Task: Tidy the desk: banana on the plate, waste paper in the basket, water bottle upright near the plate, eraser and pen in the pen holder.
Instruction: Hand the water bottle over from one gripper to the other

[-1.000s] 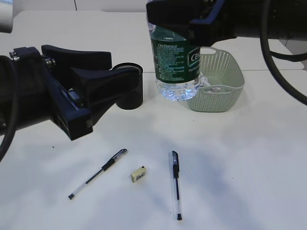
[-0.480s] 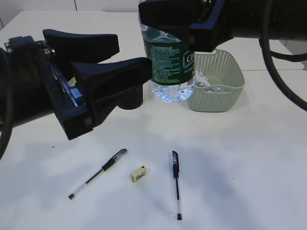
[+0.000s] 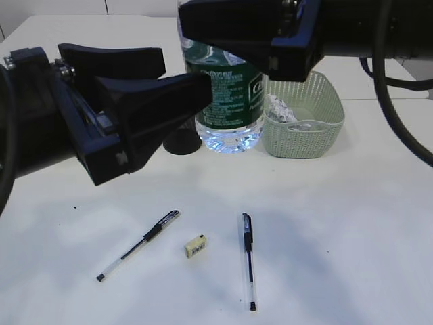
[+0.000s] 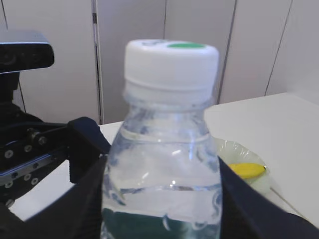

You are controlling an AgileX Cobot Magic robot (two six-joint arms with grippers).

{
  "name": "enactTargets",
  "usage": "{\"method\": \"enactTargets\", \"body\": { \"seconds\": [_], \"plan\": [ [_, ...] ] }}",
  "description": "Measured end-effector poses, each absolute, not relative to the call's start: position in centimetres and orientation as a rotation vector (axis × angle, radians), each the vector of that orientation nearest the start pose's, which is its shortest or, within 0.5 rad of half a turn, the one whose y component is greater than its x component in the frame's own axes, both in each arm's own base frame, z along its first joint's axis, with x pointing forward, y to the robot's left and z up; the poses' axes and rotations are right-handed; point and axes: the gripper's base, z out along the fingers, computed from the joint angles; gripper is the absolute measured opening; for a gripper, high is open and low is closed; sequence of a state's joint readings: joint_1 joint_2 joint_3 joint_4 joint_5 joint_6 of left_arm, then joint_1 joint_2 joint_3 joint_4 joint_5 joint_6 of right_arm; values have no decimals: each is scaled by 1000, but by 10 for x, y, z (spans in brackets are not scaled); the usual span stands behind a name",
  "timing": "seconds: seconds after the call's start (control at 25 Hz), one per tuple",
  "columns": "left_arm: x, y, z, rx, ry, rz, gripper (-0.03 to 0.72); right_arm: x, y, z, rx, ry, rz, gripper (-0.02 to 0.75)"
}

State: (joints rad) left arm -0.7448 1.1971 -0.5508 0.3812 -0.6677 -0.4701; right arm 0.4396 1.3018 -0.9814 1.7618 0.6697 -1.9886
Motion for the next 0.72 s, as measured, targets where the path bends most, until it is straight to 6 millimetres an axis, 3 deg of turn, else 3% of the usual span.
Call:
{"method": "enactTargets", "body": {
  "seconds": [0.4,0.72],
  "plan": [
    [168,-186,284,628,1481,-941,675,223,175,366,-1037,1313,831,381],
    [166,-190,284,645,1453,-1001,640,218,177,368,-1069,1275,875,381]
  ]
}}
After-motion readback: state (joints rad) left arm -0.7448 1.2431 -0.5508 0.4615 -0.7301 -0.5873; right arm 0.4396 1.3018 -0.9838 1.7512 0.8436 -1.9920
